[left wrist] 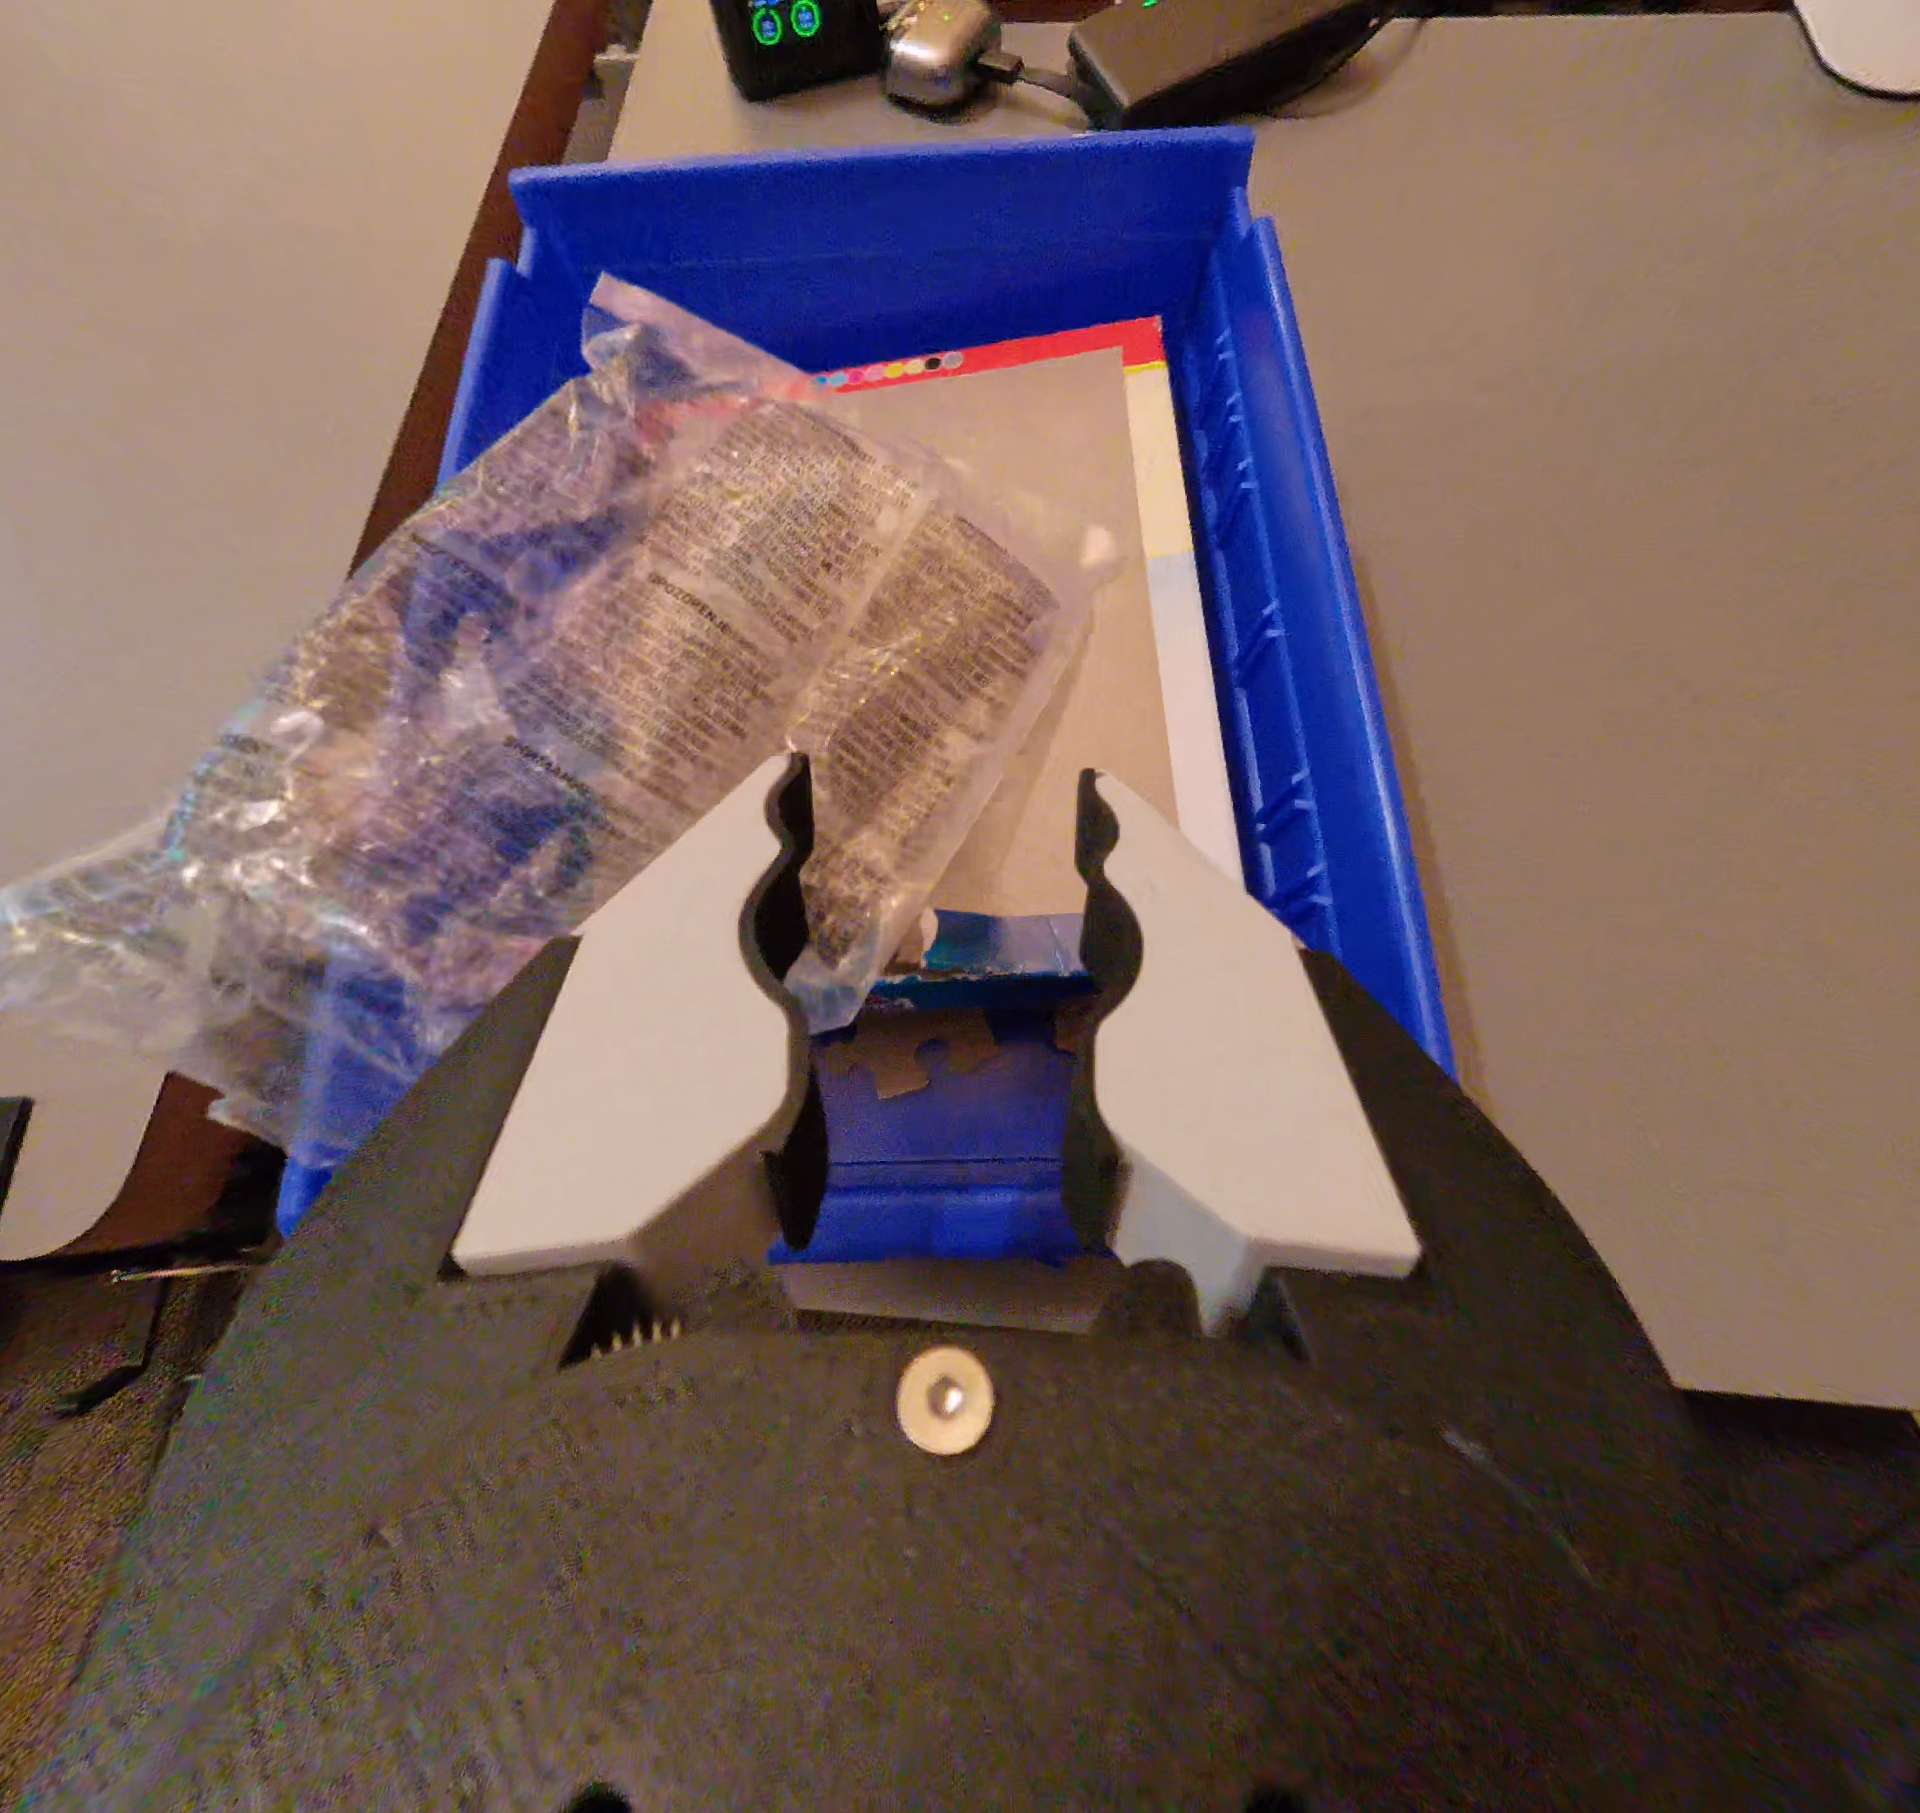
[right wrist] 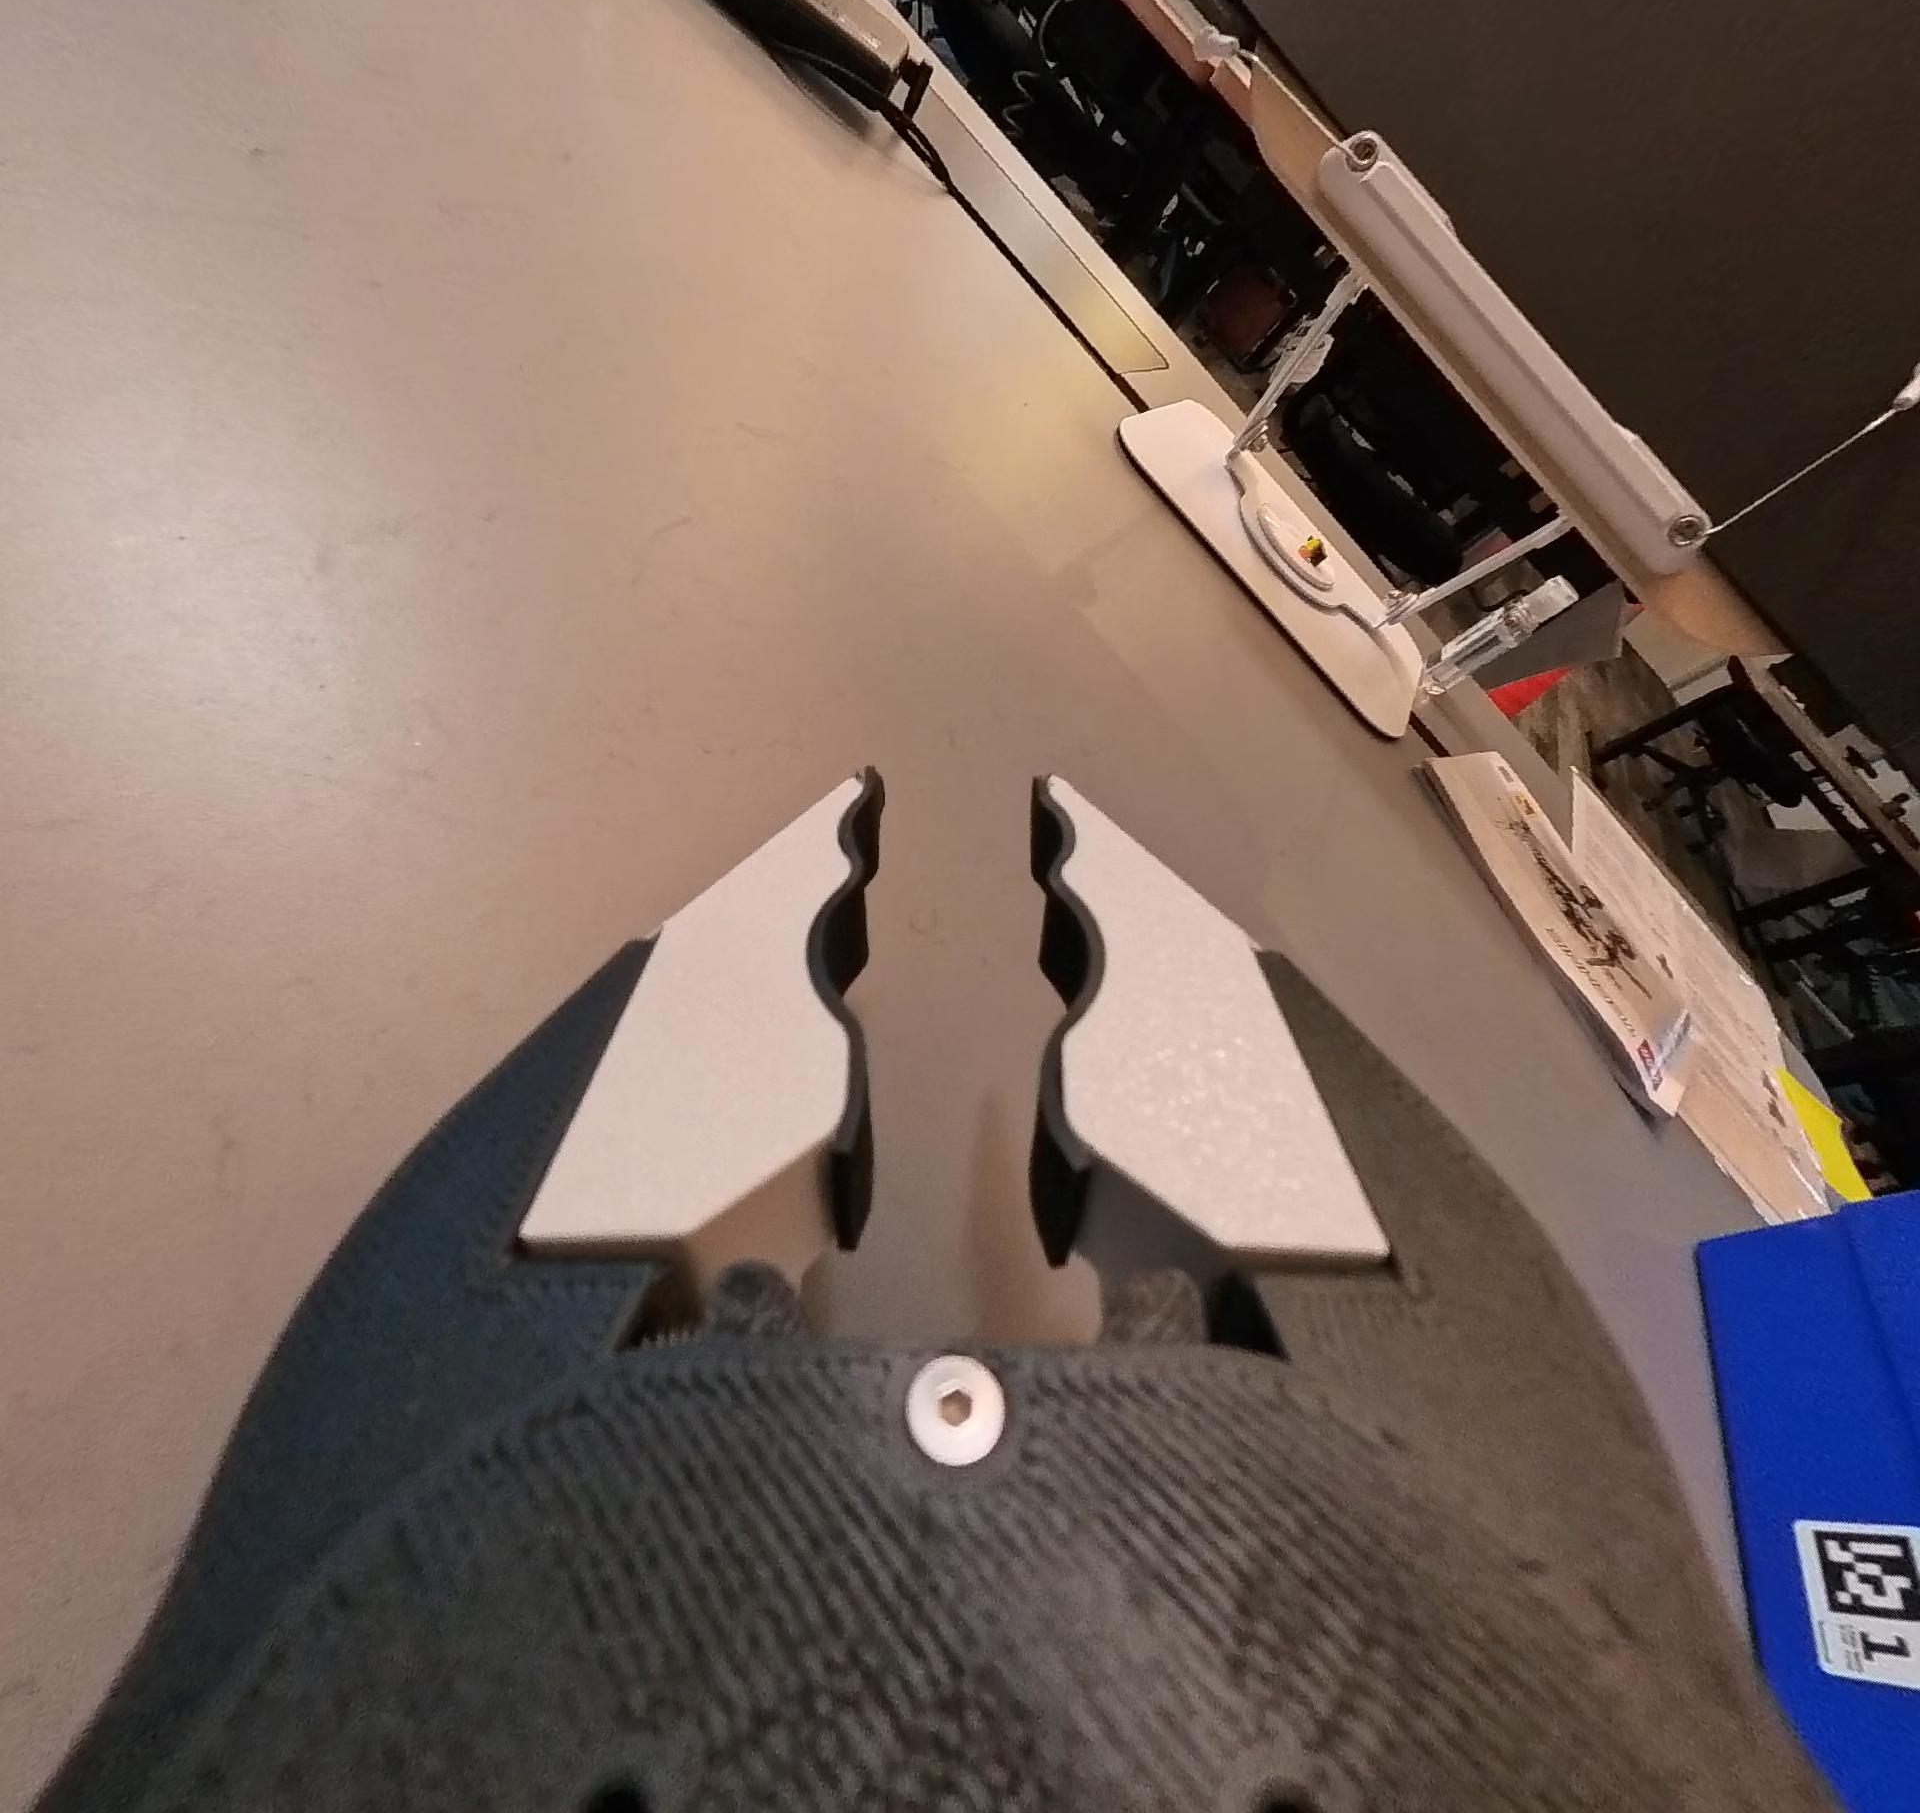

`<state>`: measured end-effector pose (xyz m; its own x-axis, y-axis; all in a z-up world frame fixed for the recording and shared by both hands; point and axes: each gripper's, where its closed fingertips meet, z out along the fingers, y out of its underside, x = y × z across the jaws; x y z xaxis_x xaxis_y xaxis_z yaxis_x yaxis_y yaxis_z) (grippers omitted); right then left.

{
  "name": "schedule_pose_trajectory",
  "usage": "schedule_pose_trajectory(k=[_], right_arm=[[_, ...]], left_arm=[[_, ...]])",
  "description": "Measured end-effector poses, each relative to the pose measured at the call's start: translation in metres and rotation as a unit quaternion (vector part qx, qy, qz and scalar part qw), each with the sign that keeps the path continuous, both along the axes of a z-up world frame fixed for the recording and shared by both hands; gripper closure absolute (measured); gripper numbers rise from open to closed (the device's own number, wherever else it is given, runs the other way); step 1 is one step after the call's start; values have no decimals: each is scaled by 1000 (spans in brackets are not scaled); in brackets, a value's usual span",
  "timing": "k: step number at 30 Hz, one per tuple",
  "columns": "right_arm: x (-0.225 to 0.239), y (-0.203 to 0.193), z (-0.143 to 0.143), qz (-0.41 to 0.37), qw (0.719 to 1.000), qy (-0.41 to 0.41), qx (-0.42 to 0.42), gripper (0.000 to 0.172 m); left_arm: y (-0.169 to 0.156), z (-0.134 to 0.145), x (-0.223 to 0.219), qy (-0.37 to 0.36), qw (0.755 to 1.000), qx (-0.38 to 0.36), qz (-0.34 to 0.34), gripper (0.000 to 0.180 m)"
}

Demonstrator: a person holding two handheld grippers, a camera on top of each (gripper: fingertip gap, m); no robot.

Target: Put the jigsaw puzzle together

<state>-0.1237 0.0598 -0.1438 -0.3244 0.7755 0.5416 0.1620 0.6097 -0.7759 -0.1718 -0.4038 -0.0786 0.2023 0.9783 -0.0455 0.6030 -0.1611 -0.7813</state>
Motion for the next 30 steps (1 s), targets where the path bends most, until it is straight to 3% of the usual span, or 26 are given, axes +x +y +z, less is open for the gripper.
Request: schedule_pose_trajectory(k=[6,10,14,17,22,27,28,29,30], right_arm=[[0,0,1,1,1000,2,-1,145],[0,0,0,2,1000,1,-1,145],[2,-2,2,8,1000,5,-8,146],[0,-1,-1,4,1000,-2,-1,145],[0,-2,6,7,1000,17,-11,149],[1,7,18,5,996,22,-82,153],[1,8,19,5,995,19,-95,153],[0,10,20,5,994,16,-107,153],[0,11,21,5,993,15,-116,153]], left_arm=[[2,-2,10,-11,999,-26,-25,131],[-12,-5,10,-8,985,-171,-26,131],[-4,10,11,48,939,-314,-131,123],[-3,16,21,87,910,-352,-199,108],[-17,-31,29,47,850,-457,-259,79],[-13,-56,20,24,876,-399,-269,86],[-12,-60,17,15,877,-394,-274,87],[-10,-62,13,10,874,-398,-279,99],[-9,-62,7,11,868,-410,-279,96]])
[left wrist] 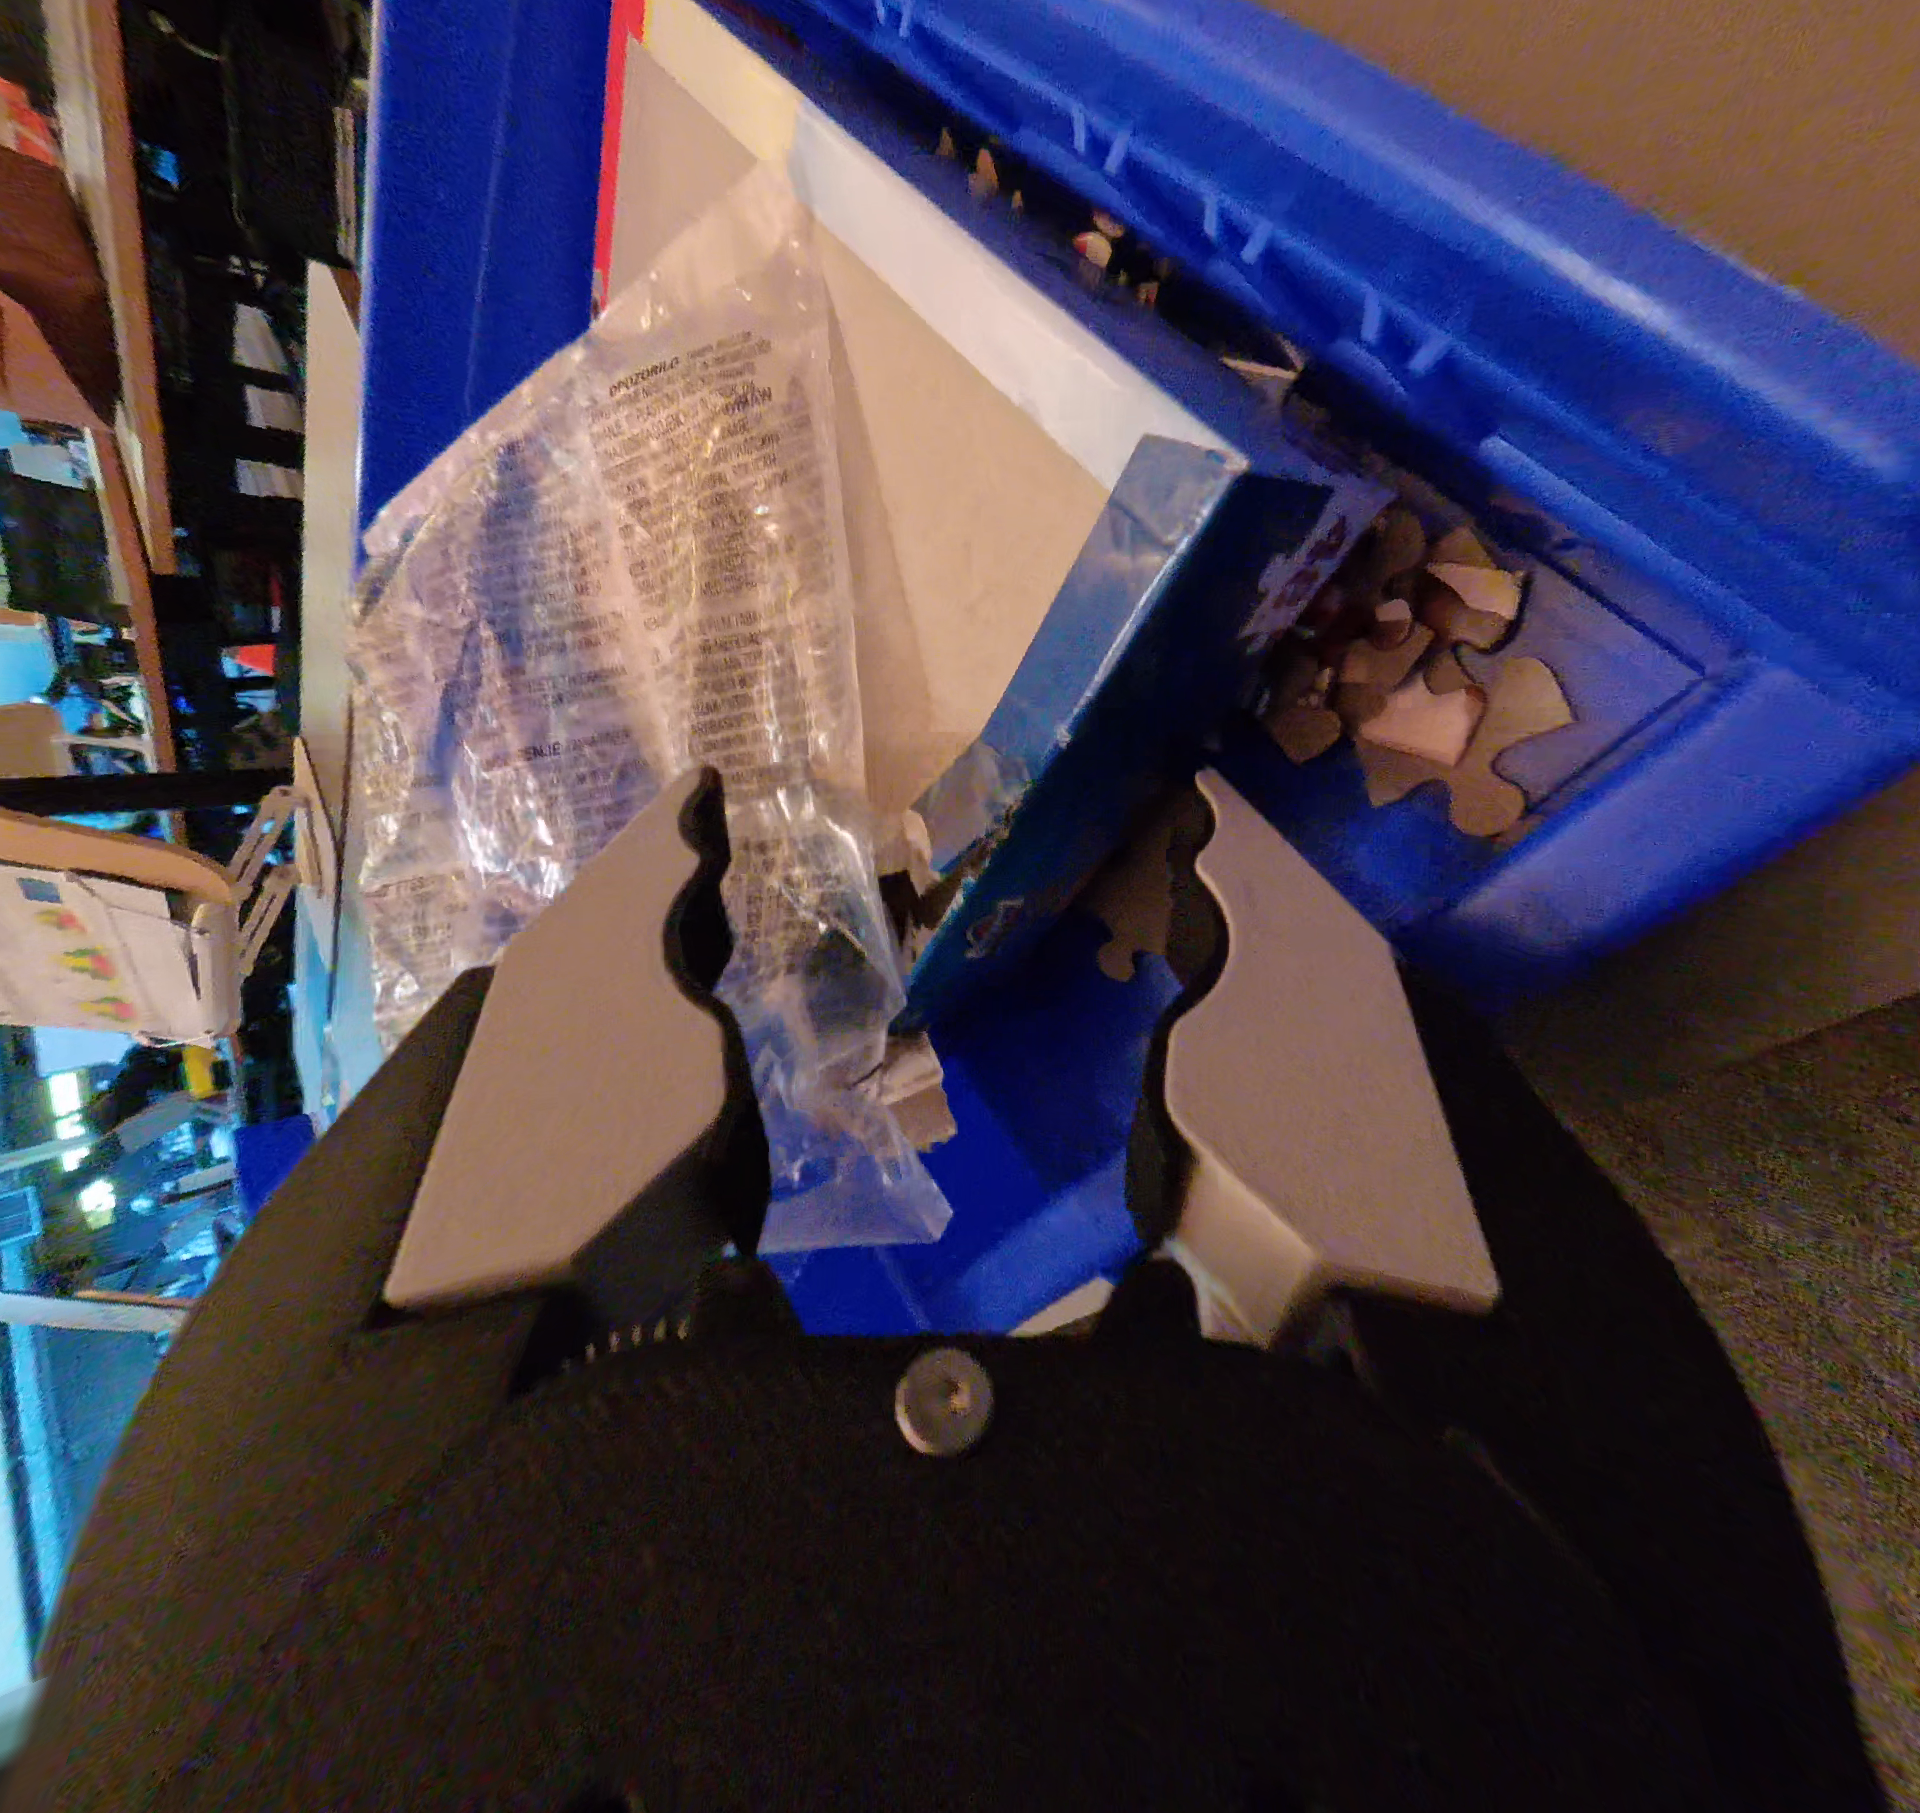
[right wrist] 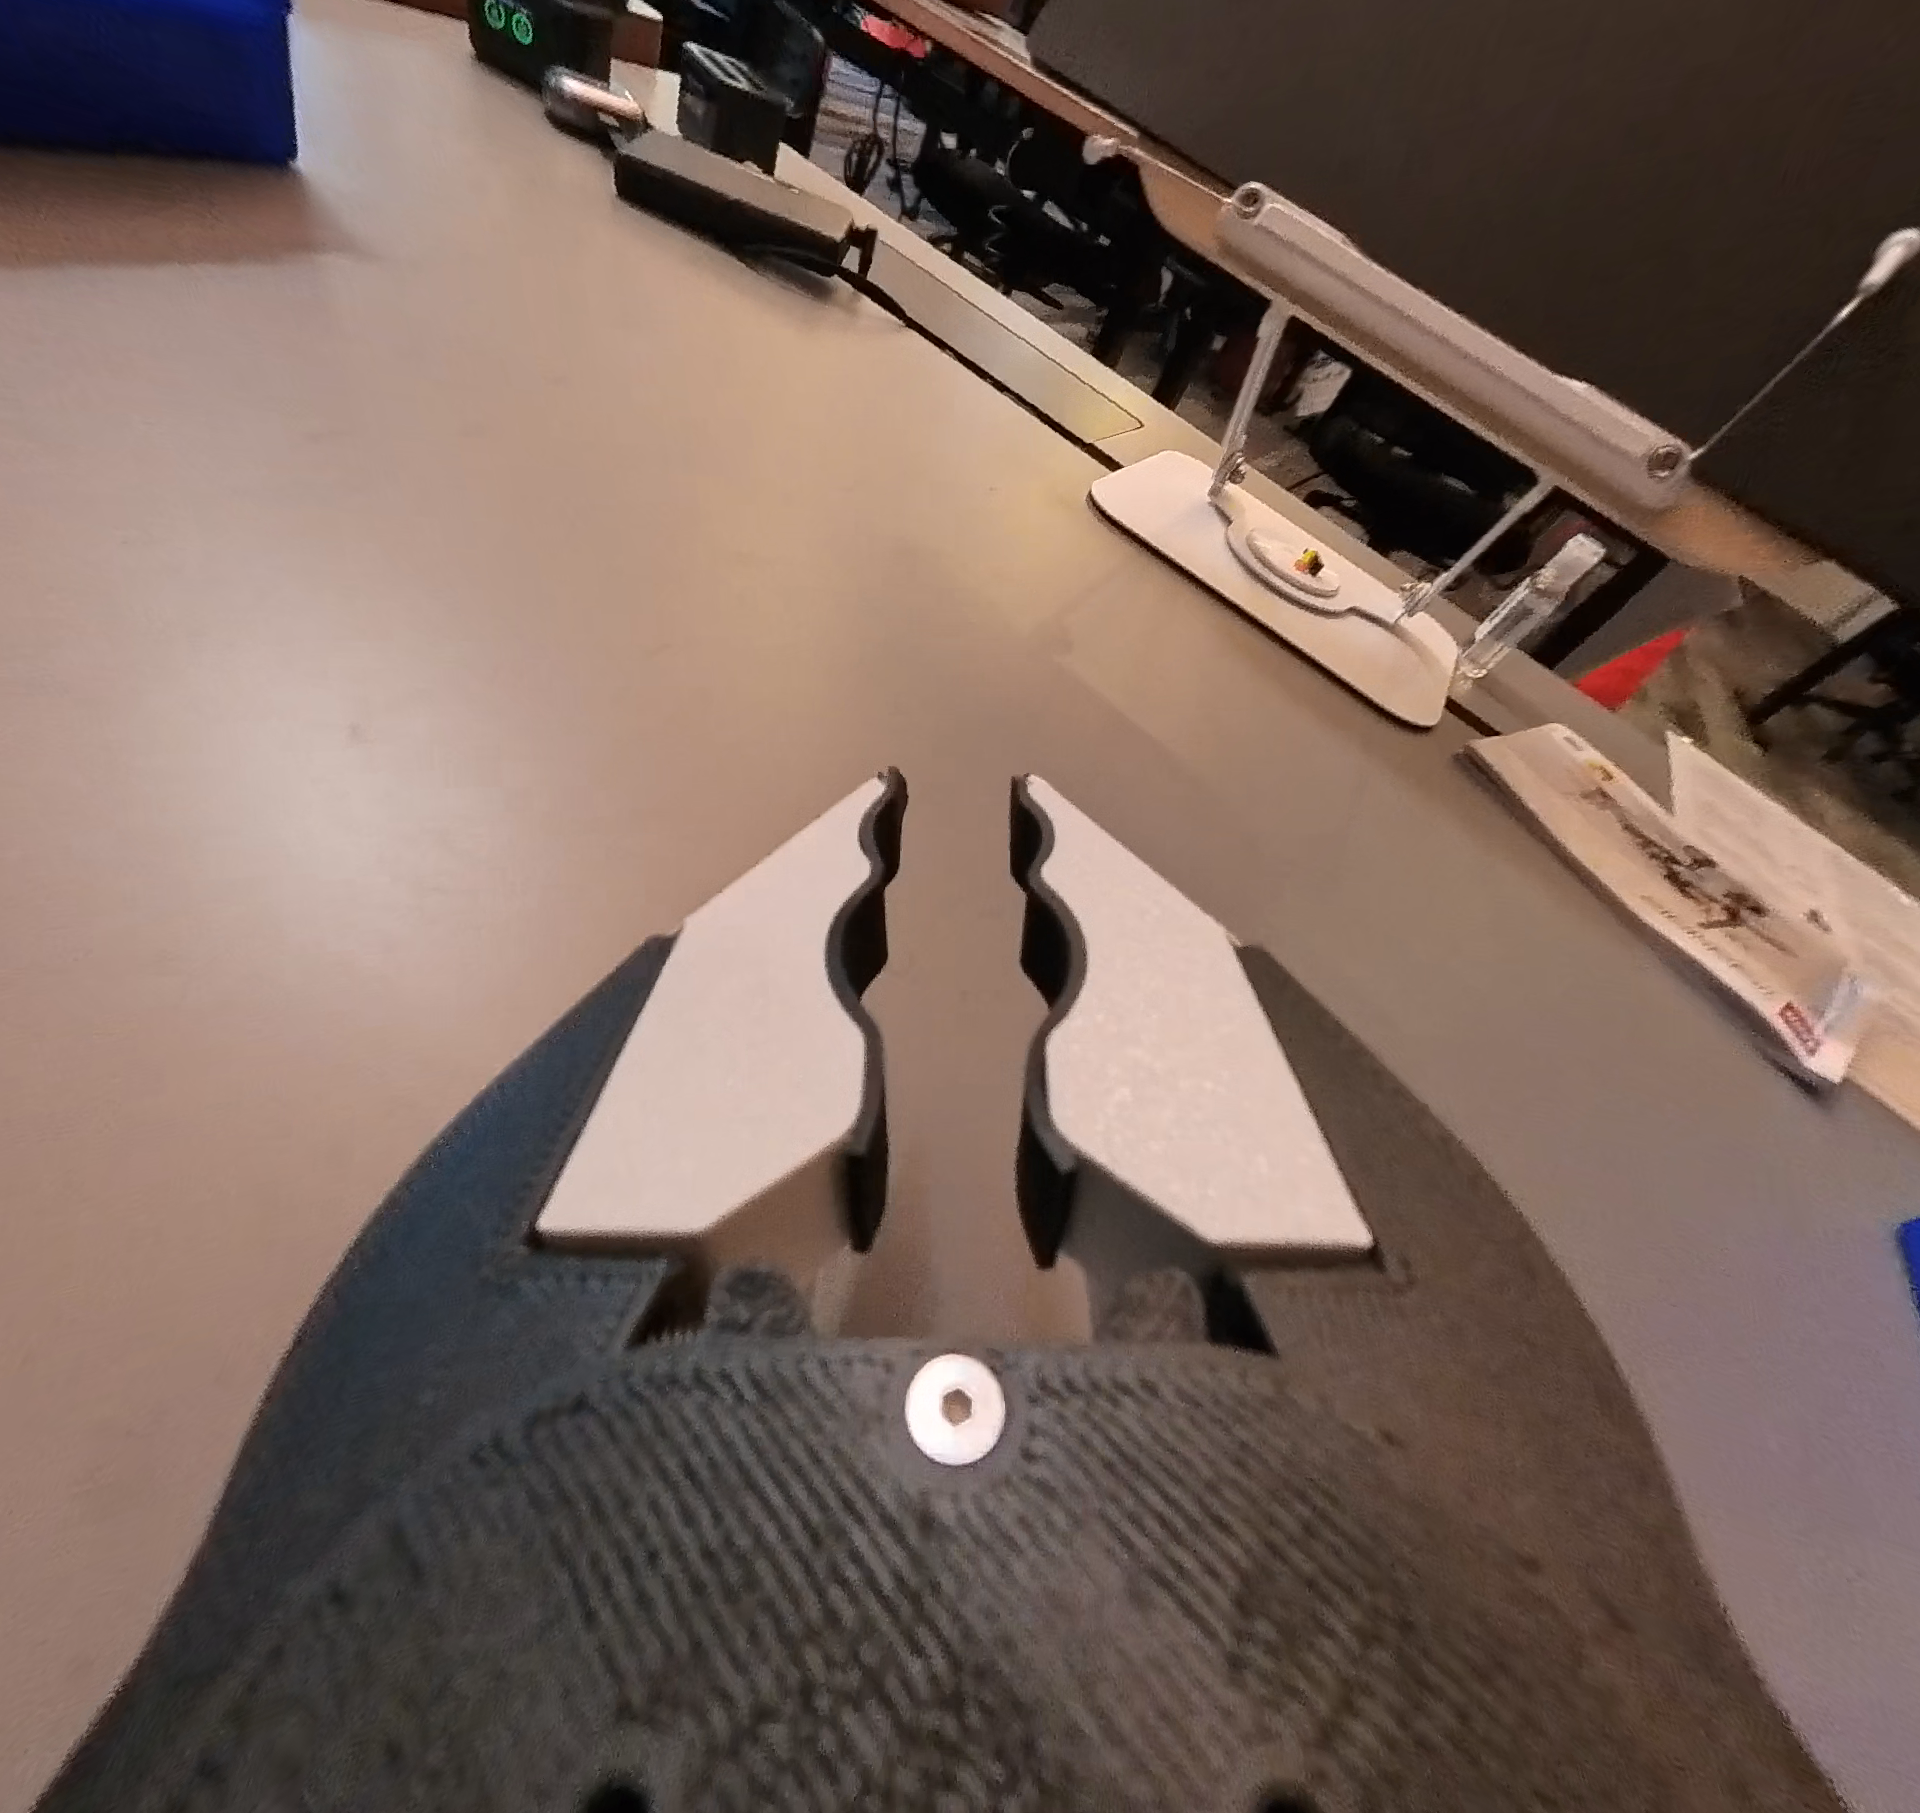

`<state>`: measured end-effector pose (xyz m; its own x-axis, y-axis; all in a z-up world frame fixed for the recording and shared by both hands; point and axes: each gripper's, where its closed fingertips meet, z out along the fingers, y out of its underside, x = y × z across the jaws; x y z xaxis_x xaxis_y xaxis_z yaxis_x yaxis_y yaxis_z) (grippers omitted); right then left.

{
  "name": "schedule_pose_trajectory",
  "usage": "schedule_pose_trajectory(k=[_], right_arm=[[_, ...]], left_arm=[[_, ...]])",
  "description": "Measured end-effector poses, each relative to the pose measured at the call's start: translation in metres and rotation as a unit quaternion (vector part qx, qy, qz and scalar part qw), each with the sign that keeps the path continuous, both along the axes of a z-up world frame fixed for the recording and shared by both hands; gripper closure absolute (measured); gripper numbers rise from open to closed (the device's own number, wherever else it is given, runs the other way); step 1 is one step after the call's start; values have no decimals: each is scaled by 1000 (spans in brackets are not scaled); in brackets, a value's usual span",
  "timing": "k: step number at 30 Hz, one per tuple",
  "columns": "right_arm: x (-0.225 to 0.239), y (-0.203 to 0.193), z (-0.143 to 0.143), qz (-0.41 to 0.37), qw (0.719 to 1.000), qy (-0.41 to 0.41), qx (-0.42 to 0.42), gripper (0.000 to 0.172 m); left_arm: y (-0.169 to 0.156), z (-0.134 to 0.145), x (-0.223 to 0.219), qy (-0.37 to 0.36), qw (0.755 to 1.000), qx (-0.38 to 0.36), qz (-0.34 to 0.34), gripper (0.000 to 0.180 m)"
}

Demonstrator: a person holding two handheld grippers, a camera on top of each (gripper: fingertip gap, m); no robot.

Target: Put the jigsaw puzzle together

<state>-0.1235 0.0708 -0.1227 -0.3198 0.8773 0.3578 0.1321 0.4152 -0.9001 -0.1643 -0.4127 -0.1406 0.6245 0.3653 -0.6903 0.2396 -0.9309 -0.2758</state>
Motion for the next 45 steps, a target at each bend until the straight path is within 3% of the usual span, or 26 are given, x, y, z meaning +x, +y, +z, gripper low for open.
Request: schedule_pose_trajectory(k=[2,5,8,11,13,16,19,21,24,26,28,31,36,42,45], right_arm=[[0,2,2,1,1000,3,-12,153],[2,2,5,2,1000,9,-16,153],[2,1,5,6,1000,9,-16,153],[2,0,4,9,1000,6,-18,153],[3,1,5,10,1000,8,-21,153],[3,2,7,10,999,10,-29,153],[3,3,8,11,999,10,-35,153],[4,3,8,12,999,11,-36,153],[4,2,8,12,999,11,-34,152],[4,2,7,12,999,10,-32,152],[3,2,6,12,999,9,-28,152],[3,1,5,10,1000,8,-22,153],[2,1,3,6,1000,4,-13,153],[1,1,0,2,1000,0,-1,152],[0,0,0,2,1000,-1,-2,153]], left_arm=[[-3,2,-13,17,999,-37,13,81],[4,-12,-9,-30,998,-46,4,116],[10,5,-15,28,999,-14,-10,138],[16,38,-19,67,993,92,9,142],[20,66,-20,80,976,202,26,142],[11,105,-27,91,915,385,76,144],[-12,118,-33,78,823,547,136,144],[-24,110,-32,63,775,609,156,143],[-34,79,-25,33,732,652,192,140],[-44,74,-19,47,700,682,207,140],[-54,73,-15,69,701,675,220,139],[-60,74,-11,110,738,624,233,138],[-59,83,-9,135,738,615,243,143],[-37,85,-6,137,744,614,225,125],[-25,88,-3,171,777,565,218,111]])
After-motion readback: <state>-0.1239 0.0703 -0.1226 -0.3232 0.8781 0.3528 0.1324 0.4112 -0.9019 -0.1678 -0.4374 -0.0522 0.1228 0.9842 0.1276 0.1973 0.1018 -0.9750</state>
